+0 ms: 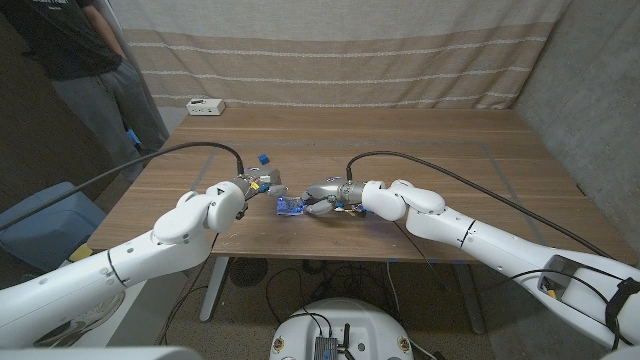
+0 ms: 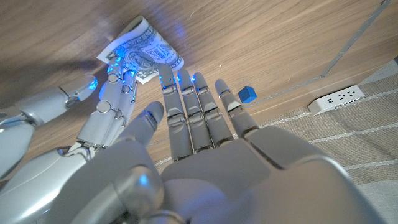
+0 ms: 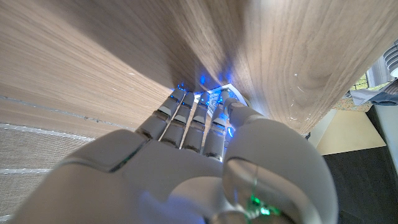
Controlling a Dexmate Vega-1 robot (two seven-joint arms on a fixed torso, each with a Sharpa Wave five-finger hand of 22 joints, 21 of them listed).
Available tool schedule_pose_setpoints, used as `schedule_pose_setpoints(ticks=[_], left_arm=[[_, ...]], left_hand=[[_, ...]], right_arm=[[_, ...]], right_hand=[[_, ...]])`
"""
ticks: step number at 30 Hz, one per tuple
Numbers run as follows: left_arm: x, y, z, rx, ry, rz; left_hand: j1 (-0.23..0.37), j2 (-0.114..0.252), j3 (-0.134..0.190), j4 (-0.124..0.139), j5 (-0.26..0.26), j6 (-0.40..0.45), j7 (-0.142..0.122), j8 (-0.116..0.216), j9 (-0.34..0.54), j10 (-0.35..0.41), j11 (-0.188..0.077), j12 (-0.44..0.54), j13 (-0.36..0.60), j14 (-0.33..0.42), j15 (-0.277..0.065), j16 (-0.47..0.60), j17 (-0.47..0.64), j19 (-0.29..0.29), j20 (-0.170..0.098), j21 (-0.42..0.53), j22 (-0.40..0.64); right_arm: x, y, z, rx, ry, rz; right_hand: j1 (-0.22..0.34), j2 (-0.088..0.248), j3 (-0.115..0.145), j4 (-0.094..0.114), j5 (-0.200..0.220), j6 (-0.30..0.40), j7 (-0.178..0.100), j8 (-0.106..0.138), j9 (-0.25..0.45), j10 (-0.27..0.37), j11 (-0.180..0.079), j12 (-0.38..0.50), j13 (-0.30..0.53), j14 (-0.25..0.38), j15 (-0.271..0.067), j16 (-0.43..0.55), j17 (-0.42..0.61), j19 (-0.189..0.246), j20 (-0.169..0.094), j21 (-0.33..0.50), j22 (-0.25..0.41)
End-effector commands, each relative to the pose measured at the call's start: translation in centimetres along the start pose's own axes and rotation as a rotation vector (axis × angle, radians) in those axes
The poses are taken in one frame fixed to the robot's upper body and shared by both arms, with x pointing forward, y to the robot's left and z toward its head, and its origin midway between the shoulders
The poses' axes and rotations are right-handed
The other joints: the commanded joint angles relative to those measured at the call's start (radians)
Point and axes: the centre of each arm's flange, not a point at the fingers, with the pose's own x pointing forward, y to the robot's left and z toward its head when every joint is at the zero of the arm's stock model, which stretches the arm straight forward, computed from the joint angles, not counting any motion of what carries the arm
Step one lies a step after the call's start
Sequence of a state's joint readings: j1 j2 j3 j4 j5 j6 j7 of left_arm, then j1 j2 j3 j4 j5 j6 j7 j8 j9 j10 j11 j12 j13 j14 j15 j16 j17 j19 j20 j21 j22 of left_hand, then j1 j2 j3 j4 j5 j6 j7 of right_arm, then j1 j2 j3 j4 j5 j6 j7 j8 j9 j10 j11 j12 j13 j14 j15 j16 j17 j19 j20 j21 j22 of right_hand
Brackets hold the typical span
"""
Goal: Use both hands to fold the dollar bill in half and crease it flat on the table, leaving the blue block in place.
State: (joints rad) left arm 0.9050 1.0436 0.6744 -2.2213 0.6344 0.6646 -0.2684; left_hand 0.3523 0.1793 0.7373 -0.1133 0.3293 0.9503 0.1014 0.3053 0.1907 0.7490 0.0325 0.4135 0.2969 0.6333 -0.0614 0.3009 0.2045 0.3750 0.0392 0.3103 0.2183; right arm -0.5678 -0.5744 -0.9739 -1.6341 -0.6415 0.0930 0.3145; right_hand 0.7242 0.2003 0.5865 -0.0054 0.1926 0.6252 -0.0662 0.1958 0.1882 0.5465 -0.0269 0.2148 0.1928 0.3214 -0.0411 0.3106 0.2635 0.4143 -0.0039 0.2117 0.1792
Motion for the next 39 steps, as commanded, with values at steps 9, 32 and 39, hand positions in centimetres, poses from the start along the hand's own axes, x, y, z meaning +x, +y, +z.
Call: schedule_pose_setpoints(ticks=[9,32,39], left_arm=[[1.1,-0.9,0.5,0.049,0.028,-0.094],[0.6,-0.4,0.9,0.043,0.020,-0.060],[-0.3,0.3,1.3,0.031,-0.043,0.064]], left_hand=[[-0.056,0.001,-0.003,0.070,0.003,-0.044,0.008,-0.040,0.004,-0.044,0.012,-0.036,-0.011,-0.043,0.010,-0.038,-0.005,-0.043,-0.007,-0.008,-0.002],[-0.101,-0.016,0.000,0.108,-0.008,-0.048,0.003,-0.065,0.004,-0.033,0.010,-0.057,-0.029,-0.036,0.013,-0.066,-0.020,-0.041,0.002,-0.004,-0.008],[-0.097,-0.022,0.014,0.093,-0.009,-0.078,-0.009,-0.084,0.005,-0.064,-0.001,-0.075,-0.028,-0.059,0.014,-0.088,-0.025,-0.072,0.031,-0.015,-0.010]], right_arm=[[0.0,-0.1,-0.1,0.009,-0.004,0.000],[-0.1,0.0,-0.2,0.011,-0.002,0.001],[0.0,0.1,-0.2,0.011,-0.001,0.001]], right_hand=[[0.013,0.001,-0.001,-0.010,-0.001,0.008,0.003,-0.003,0.002,0.007,0.001,-0.005,0.004,0.007,-0.049,0.006,0.003,0.004,0.004,0.006,0.003],[0.018,0.001,-0.003,-0.016,-0.002,0.004,0.003,-0.006,0.002,0.002,0.000,-0.008,0.004,0.007,-0.050,0.007,0.002,0.002,0.005,0.006,0.003],[0.019,0.001,-0.004,-0.017,-0.002,0.003,0.002,-0.006,0.002,0.001,-0.004,-0.009,0.004,0.007,-0.049,0.007,0.002,0.001,0.006,0.006,0.003]])
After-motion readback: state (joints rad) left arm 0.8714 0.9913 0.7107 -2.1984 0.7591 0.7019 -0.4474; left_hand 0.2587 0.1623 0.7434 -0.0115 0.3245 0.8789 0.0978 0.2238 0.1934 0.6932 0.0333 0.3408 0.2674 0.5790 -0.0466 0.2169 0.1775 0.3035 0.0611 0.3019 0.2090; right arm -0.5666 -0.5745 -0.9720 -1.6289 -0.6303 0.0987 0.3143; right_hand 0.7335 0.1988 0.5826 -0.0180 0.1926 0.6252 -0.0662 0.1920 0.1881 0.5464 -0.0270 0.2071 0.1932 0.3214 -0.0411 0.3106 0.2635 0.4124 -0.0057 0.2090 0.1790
